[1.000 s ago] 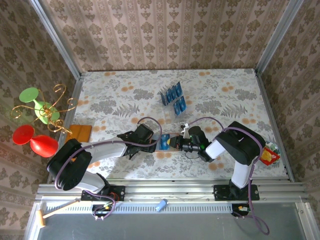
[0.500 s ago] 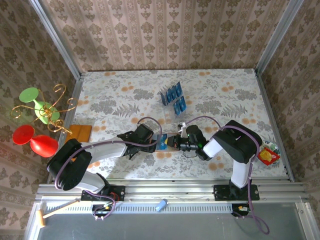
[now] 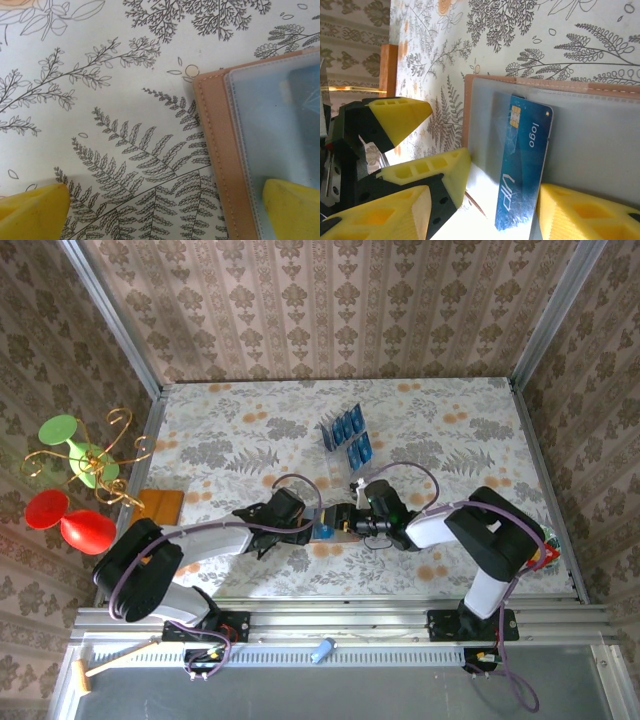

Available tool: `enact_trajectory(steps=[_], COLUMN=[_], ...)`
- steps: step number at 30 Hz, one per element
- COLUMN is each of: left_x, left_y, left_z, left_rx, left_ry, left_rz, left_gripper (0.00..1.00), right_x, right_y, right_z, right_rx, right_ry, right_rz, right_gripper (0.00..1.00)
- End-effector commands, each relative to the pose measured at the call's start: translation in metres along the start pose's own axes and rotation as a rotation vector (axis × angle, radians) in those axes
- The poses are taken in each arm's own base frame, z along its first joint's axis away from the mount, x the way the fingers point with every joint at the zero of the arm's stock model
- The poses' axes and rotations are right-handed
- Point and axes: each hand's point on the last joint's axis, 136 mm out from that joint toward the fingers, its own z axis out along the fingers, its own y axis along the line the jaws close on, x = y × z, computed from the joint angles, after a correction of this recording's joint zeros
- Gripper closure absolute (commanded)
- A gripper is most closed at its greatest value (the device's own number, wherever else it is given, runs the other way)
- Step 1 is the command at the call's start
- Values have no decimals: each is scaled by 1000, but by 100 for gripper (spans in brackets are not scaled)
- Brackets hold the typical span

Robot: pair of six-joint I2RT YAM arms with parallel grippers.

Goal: Put the credit cards into the card holder

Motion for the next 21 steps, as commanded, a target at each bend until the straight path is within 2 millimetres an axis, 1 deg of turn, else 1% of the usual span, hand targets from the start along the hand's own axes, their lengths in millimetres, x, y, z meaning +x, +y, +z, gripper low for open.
enact_trajectory(steps=[1,8,11,14,15,19,20,21], left_x=[1,-17,-20,-18,-17,-9,-7,-6], left_y=[5,8,16,25,28,42,44,46], left_z=[-5,-15,-18,-17,-17,-14,-13,-13], left_rx=[9,42,22,-8,-19,-79,-89,-97], left_ry=[-5,-49,-42,-23,-16,24,30,36], left_rz=[-40,-84,-107,-122,-125,-146,-147,-148], left_gripper=[0,0,0,0,0,0,0,0], right_x=[8,-7,-14,-19,-19,-21,-21,-21], right_y=[-21,-4,1,-1,-4,-17,-19,-20], right_z=[-4,-12,-18,-23,-24,-30,-30,-30], right_rx=[137,171,203,267,296,427,453,479], right_ry=[44,37,31,31,37,62,68,75], right_rz=[0,-55,-82,-97,-102,-137,-148,-162], right_gripper=[39,35,35,36,38,54,59,68])
